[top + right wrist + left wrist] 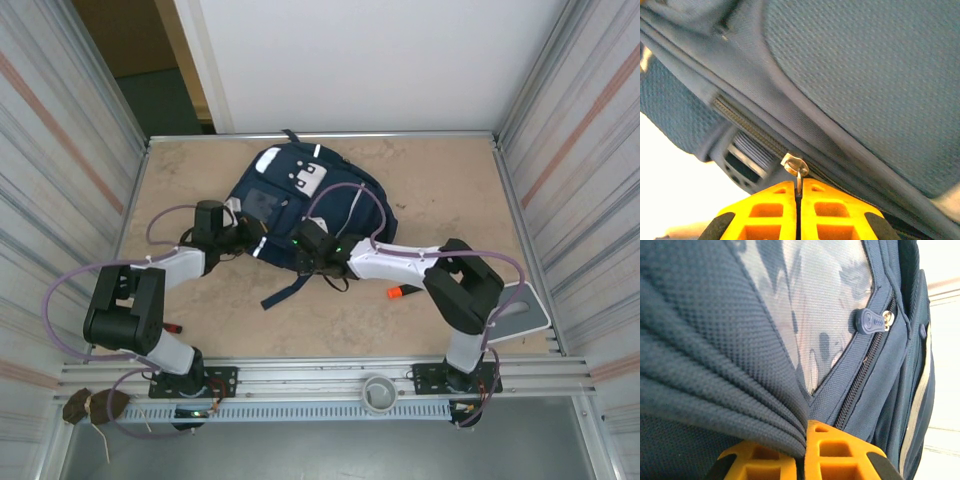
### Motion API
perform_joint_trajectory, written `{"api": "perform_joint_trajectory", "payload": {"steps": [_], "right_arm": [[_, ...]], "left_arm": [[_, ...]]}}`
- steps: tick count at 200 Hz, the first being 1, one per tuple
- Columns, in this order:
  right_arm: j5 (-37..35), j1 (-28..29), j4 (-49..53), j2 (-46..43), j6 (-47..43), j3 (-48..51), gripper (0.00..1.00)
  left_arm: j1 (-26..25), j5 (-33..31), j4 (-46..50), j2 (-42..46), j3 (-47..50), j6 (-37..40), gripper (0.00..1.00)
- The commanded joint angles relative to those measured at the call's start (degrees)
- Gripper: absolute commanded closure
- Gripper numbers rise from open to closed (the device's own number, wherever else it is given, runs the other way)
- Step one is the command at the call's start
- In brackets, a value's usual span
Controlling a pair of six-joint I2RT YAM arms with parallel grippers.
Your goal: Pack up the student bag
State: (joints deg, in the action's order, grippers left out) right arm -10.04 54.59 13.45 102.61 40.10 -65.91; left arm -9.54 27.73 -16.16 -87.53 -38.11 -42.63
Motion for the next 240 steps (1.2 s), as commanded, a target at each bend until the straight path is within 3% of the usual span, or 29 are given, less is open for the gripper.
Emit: {"api": "perform_joint_trajectory", "payload": {"steps": [1,67,92,111,132,188,240], "right_arm": [[3.34,-1.00,2.22,-5.29,0.31,3.99,1.00],[6.28,-5.35,4.03,-14.90,-3.97,11.99,1.00],[8.97,-4.01,0.35,-14.04,-3.54,9.56,1.00],[8.99,-2.78,-0.92,-12.89,-3.53,6.65,1.00],[9.57,-2.21,-2.38,-12.26,-3.36,4.47,1.00],[10.37,-2.04,-5.85,-12.23,-2.14,3.14,1.00],[12.11,-1.50,-8.87,-12.25,-1.56,3.41,1.00]], "left_arm": [[3.20,-1.29,-0.01,-0.45,-0.28,2.64,1.00],[10.93,0.08,1.31,-0.63,-1.21,3.27,1.00],[10.10,1.18,1.66,0.50,-1.49,2.44,0.78],[8.46,0.79,2.45,3.30,-0.13,2.04,0.60],[6.93,-1.67,3.77,8.58,2.97,1.85,0.49],[-2.16,-5.80,7.82,21.25,9.17,-0.12,0.31],[-12.81,-8.00,3.33,18.31,8.00,-4.77,0.26]]}}
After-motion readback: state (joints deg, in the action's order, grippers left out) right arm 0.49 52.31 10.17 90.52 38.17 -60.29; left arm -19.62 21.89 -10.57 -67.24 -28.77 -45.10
